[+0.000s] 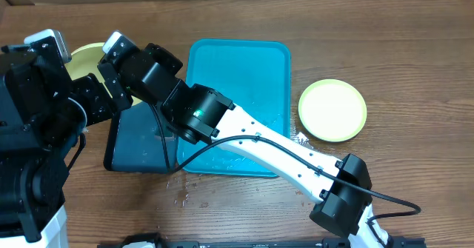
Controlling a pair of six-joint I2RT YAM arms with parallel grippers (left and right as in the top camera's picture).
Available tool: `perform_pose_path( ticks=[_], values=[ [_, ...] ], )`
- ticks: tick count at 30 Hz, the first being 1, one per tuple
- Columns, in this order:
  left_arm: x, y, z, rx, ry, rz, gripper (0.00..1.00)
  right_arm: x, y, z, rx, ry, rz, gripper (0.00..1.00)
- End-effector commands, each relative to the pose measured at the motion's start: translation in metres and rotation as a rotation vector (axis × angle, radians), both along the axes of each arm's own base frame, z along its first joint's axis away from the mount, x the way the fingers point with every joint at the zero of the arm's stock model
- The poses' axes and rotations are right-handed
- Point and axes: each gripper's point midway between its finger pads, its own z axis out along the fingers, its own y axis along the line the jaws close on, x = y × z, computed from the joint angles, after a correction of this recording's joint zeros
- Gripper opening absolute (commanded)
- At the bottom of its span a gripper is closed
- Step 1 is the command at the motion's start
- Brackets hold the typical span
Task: Clean dirty plates on tray and stack at the side
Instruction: 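Lift the yellow plate with the right gripper and tilt it, then carry the yellow plate right and stack it on the plate pile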
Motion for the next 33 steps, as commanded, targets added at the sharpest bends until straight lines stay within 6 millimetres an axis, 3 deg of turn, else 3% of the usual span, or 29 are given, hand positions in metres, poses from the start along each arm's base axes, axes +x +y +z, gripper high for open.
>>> perform_pose_path(
  ticks=[1, 8, 11, 15, 22, 33],
  values=[
    [0.009, -0.013, -0.002, -0.035, 0.004, -0.054, 1.00, -0.020, 0.004, 0.039, 0.074, -0.031, 0.041, 0.04],
    [0.009, -0.013, -0.002, -0.035, 0.005, -0.054, 1.00, -0.006, -0.010, 0.037, -0.054, -0.117, 0.014, 0.04],
    [0.009, -0.013, -0.002, -0.035, 0.004, -0.054, 1.00, 0.011, -0.029, 0.051, -0.080, -0.202, -0.122, 0.04],
    [0.009, -0.012, -0.002, -0.035, 0.003, -0.054, 1.00, -0.001, -0.018, 0.058, -0.062, -0.216, -0.079, 0.04],
    [0.009, -0.013, -0.002, -0.035, 0.004, -0.054, 1.00, -0.001, -0.012, 0.076, -0.011, -0.273, -0.086, 0.04],
    [0.010, -0.012, -0.001, -0.034, -0.002, -0.054, 1.00, -0.001, -0.011, 0.081, 0.010, -0.283, -0.088, 0.04]
  ],
)
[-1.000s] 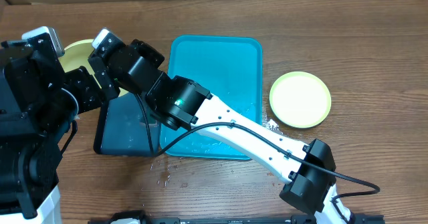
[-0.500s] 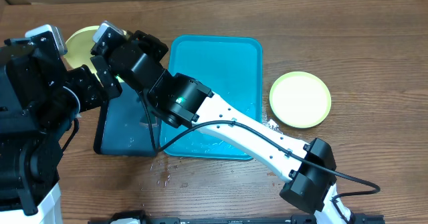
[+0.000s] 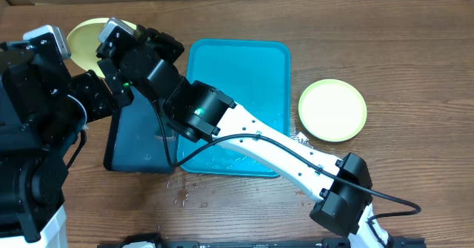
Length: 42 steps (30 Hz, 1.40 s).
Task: Clean dirty plates on tray and stack at the side
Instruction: 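Carry the yellow plate right and stack it on the plate pile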
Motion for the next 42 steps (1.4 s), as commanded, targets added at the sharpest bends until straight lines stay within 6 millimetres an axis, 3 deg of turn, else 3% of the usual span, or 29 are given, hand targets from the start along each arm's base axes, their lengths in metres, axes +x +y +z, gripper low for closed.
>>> perform_pose_path(
  ticks=[1, 6, 9, 11, 13, 14, 15, 17, 19, 22, 26, 29, 32, 34, 36, 38, 42],
  values=[
    [0.005, -0.008, -0.006, -0.014, 0.024, -0.037, 1.00, -0.027, 0.007, 0.040, 0.071, -0.048, 0.033, 0.04],
    [0.005, -0.008, -0.006, -0.013, 0.023, -0.036, 1.00, -0.026, 0.005, 0.040, 0.077, -0.044, 0.029, 0.04],
    [0.005, -0.003, -0.006, 0.002, 0.025, -0.016, 1.00, -0.013, -0.005, 0.036, 0.157, 0.007, -0.016, 0.04],
    [0.005, -0.002, -0.007, 0.007, 0.027, -0.010, 1.00, 0.007, -0.023, 0.012, 0.235, 0.143, -0.059, 0.04],
    [0.004, -0.002, -0.007, 0.007, 0.031, -0.010, 1.00, 0.032, -0.050, -0.032, 0.322, 0.364, -0.127, 0.04],
    [0.004, -0.002, -0.008, 0.007, 0.033, -0.009, 1.00, 0.037, -0.058, -0.044, 0.348, 0.432, -0.145, 0.04],
    [0.003, -0.001, -0.009, 0.011, 0.037, -0.003, 1.00, 0.048, -0.081, -0.077, 0.423, 0.633, -0.198, 0.04],
    [0.003, 0.000, -0.009, 0.014, 0.040, 0.000, 1.00, 0.058, -0.110, -0.098, 0.516, 0.829, -0.243, 0.04],
    [0.003, 0.000, -0.009, 0.015, 0.041, 0.001, 1.00, 0.065, -0.135, -0.098, 0.593, 0.951, -0.229, 0.04],
    [0.003, 0.000, -0.009, 0.015, 0.041, 0.001, 1.00, 0.073, -0.183, -0.082, 0.696, 1.078, -0.186, 0.04],
    [0.003, 0.000, -0.009, 0.015, 0.041, 0.001, 1.00, 0.080, -0.276, -0.076, 0.778, 1.133, -0.351, 0.04],
    [0.003, 0.000, -0.009, 0.015, 0.040, 0.001, 1.00, 0.069, -0.358, -0.095, 0.811, 1.209, -0.588, 0.04],
    [0.003, 0.000, -0.009, 0.014, 0.039, 0.001, 1.00, 0.034, -0.435, -0.131, 0.773, 1.324, -0.900, 0.04],
    [0.003, 0.000, -0.008, 0.015, 0.035, 0.001, 1.00, 0.009, -0.472, -0.153, 0.727, 1.388, -1.067, 0.04],
    [0.004, 0.000, -0.008, 0.015, 0.033, 0.001, 1.00, -0.013, -0.498, -0.185, 0.695, 1.478, -1.143, 0.04],
    [0.004, 0.000, -0.008, 0.015, 0.033, 0.001, 1.00, -0.024, -0.505, -0.209, 0.696, 1.535, -1.176, 0.04],
    [0.006, 0.001, -0.010, 0.014, 0.042, 0.002, 1.00, -0.043, -0.492, -0.250, 0.731, 1.666, -1.124, 0.04]
  ],
)
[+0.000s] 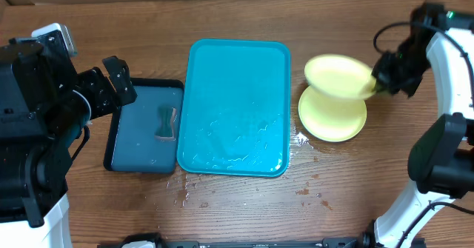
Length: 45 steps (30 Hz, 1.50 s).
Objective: Clean dirty plates on tray and stack at the side
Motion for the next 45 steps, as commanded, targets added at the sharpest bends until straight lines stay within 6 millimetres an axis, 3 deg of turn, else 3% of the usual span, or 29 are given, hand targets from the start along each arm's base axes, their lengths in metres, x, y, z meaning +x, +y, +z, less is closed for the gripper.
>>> perform_pose_path(
  ticks=[1, 5, 7, 8, 10, 14, 17, 21, 24, 30, 33, 35, 37, 39, 42, 45],
  values=[
    [0.003, 0.000, -0.002, 0.007, 0.005, -0.004, 1.00, -0.019, 0.020, -0.026, 0.096, 0.045, 0.041, 0.04],
    [0.008, 0.000, -0.006, 0.006, 0.023, -0.004, 1.00, -0.033, 0.032, -0.053, 0.094, 0.084, 0.068, 0.04],
    [0.011, 0.000, -0.009, 0.005, 0.035, -0.004, 1.00, -0.032, 0.026, -0.059, 0.049, 0.089, 0.045, 0.04],
    [0.014, 0.000, -0.011, 0.005, 0.042, -0.004, 1.00, -0.031, 0.021, -0.060, 0.019, 0.092, 0.026, 0.09],
    [0.018, 0.000, -0.016, 0.003, 0.057, -0.004, 1.00, -0.028, 0.011, -0.059, -0.034, 0.084, -0.001, 0.23],
    [0.022, -0.001, -0.027, -0.008, 0.103, -0.013, 1.00, -0.016, 0.004, -0.038, -0.073, -0.011, 0.001, 0.24],
    [0.025, -0.014, -0.033, -0.051, 0.129, -0.081, 1.00, -0.004, 0.003, 0.001, -0.120, -0.159, 0.016, 0.25],
    [0.029, -0.033, -0.035, -0.060, 0.130, -0.220, 1.00, 0.006, 0.020, 0.049, -0.137, -0.354, 0.119, 0.21],
    [0.029, -0.031, -0.037, -0.049, 0.136, -0.222, 1.00, 0.008, 0.053, 0.082, -0.095, -0.494, 0.273, 0.16],
    [0.022, -0.032, -0.027, 0.003, 0.098, -0.261, 1.00, -0.011, 0.137, 0.149, -0.054, -0.778, 0.627, 0.28],
    [0.008, -0.032, -0.009, 0.074, 0.029, -0.305, 1.00, -0.025, 0.162, 0.189, -0.064, -0.932, 0.703, 0.32],
    [-0.004, -0.027, 0.009, 0.129, -0.041, -0.288, 1.00, -0.031, 0.168, 0.220, -0.102, -1.055, 0.711, 0.35],
    [-0.017, -0.020, 0.024, 0.169, -0.095, -0.247, 1.00, -0.038, 0.168, 0.254, -0.143, -1.183, 0.695, 0.49],
    [-0.029, -0.014, 0.032, 0.199, -0.123, -0.212, 1.00, -0.044, 0.167, 0.279, -0.151, -1.276, 0.680, 1.00],
    [-0.043, -0.011, 0.037, 0.213, -0.141, -0.194, 1.00, -0.055, 0.163, 0.298, -0.158, -1.340, 0.668, 1.00],
    [-0.048, -0.012, 0.033, 0.207, -0.126, -0.200, 1.00, -0.058, 0.162, 0.298, -0.157, -1.336, 0.668, 1.00]
  ],
)
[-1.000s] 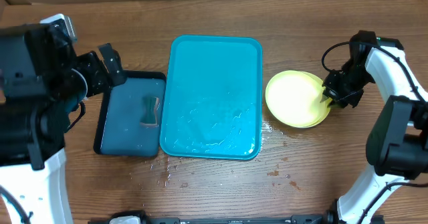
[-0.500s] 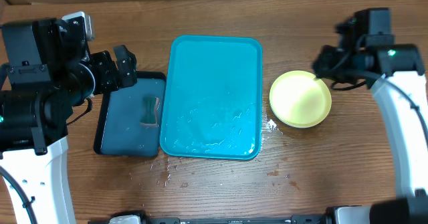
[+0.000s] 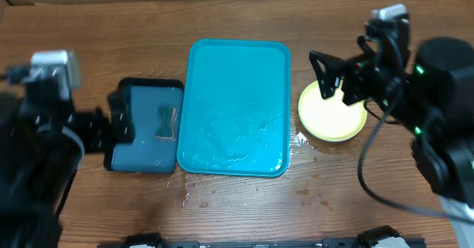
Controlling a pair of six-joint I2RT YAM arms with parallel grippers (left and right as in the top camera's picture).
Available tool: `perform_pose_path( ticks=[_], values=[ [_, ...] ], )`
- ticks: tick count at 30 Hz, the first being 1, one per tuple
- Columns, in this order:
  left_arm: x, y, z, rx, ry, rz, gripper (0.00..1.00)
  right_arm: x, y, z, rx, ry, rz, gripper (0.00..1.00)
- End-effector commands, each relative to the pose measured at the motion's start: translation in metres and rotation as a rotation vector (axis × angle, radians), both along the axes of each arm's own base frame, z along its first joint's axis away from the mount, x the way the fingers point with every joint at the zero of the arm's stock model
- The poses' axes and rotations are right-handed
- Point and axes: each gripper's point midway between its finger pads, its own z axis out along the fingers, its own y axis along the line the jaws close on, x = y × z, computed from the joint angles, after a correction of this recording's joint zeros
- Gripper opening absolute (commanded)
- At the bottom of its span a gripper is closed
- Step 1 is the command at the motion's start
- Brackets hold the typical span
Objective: Clean dirty plates on tray and stack at the side
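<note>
A stack of pale yellow plates (image 3: 333, 118) lies on the table to the right of the blue tray (image 3: 237, 63). The tray carries only wet smears and no plate. My right gripper (image 3: 335, 78) hangs open just above the far edge of the stack, holding nothing. My left gripper (image 3: 111, 122) sits at the left edge of the dark blue side tray (image 3: 144, 155) and looks open and empty. A small scraper (image 3: 164, 124) lies in that side tray.
Water drops and crumbs speckle the wood in front of the blue tray and beside the plates (image 3: 304, 141). The left arm's body fills the left edge and the right arm's body fills the right edge of the view.
The right gripper held a tilted yellow plate over the stack; now that plate lies flat on the stack and the gripper is open above it. The left gripper has moved down beside the side tray.
The right arm first reached across the table to a yellow plate at the far left, near the left gripper. Then that plate sat in the right gripper there. Later it hung tilted over the single plate at the right, and now rests on it.
</note>
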Motion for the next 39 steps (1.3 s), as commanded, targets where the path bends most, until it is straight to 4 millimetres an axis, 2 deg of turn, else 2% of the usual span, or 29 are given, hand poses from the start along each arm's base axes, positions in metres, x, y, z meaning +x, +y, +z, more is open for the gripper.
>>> perform_pose_path(
  ticks=[1, 7, 17, 22, 27, 29, 34, 39],
  values=[
    [0.002, 0.003, -0.006, 0.034, 0.028, -0.002, 1.00, 0.001, -0.002, -0.005, -0.020, 0.019, -0.013, 1.00],
    [0.013, -0.002, -0.014, -0.017, 0.061, -0.005, 1.00, -0.001, -0.003, -0.033, -0.056, 0.132, -0.012, 1.00],
    [0.033, 0.000, -0.036, -0.024, 0.159, -0.004, 1.00, 0.006, -0.001, -0.060, -0.084, 0.222, -0.012, 1.00],
    [0.047, 0.001, -0.048, -0.027, 0.207, -0.004, 1.00, -0.001, -0.020, -0.074, -0.144, 0.228, -0.092, 1.00],
    [0.061, 0.002, -0.062, -0.030, 0.259, -0.003, 1.00, -0.030, -0.043, -0.106, -0.185, 0.243, -0.157, 1.00],
    [0.067, 0.002, -0.067, -0.032, 0.279, -0.003, 1.00, -0.034, -0.051, -0.111, -0.170, 0.187, -0.185, 1.00],
    [0.082, 0.003, -0.084, -0.036, 0.339, -0.003, 1.00, -0.034, -0.073, -0.104, -0.065, -0.103, -0.277, 1.00],
    [0.096, 0.004, -0.102, -0.040, 0.398, -0.002, 0.99, -0.052, -0.092, -0.122, 0.004, -0.263, -0.315, 1.00]
  ],
)
